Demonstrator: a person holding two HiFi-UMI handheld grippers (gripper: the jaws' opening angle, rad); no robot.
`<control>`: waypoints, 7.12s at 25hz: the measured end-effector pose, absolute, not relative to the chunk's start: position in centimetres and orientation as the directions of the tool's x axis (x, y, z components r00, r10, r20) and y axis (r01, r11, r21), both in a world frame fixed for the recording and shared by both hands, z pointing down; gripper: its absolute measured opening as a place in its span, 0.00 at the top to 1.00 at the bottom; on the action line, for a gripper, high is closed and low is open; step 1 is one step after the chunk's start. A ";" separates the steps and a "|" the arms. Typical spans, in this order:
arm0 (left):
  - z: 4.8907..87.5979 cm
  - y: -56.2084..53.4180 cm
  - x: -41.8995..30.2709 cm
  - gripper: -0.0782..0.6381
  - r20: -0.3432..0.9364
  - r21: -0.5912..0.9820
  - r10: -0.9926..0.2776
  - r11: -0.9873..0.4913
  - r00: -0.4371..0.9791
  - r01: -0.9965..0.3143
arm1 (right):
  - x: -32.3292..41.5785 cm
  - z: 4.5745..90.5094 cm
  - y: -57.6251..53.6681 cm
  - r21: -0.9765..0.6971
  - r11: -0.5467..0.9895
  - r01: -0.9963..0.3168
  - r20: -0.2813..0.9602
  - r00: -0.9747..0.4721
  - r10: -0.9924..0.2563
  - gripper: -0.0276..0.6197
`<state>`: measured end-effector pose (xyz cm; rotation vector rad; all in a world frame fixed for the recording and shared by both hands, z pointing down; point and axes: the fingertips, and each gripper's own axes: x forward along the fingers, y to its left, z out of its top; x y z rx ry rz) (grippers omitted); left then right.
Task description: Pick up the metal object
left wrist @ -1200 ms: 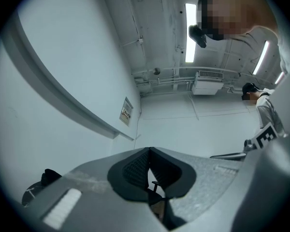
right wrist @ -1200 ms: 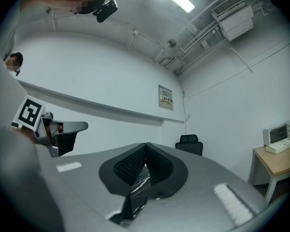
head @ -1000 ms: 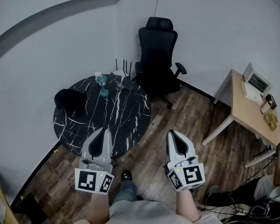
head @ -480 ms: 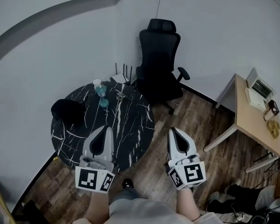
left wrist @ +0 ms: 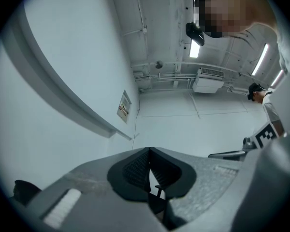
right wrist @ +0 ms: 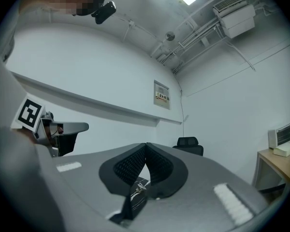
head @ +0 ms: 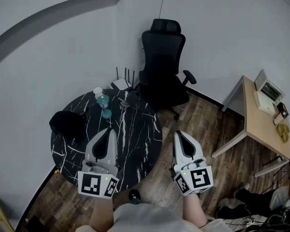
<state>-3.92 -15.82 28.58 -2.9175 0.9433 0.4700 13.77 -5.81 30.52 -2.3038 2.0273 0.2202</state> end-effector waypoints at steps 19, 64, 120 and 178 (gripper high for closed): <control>29.8 -21.6 -3.7 0.88 -0.298 0.077 -0.544 -0.833 0.785 -0.548 | 12.7 30.4 -11.1 0.088 -0.147 -0.985 -0.140 0.134 -0.981 0.96; 36.3 -36.4 7.0 0.88 -0.076 0.120 -0.758 -0.652 0.648 -0.749 | 23.5 36.8 -33.4 -0.007 0.196 -0.981 0.002 -0.196 -0.981 0.96; 71.3 -51.1 17.6 0.41 0.696 0.028 -0.455 -0.756 0.556 -0.654 | 31.2 54.2 -40.4 -0.114 0.386 -0.916 0.391 -0.398 -0.830 0.96; 51.8 -40.0 14.7 0.47 0.301 0.274 -0.659 -0.632 0.689 -0.725 | 25.8 45.6 -36.5 -0.032 0.352 -0.935 0.227 -0.350 -0.909 0.96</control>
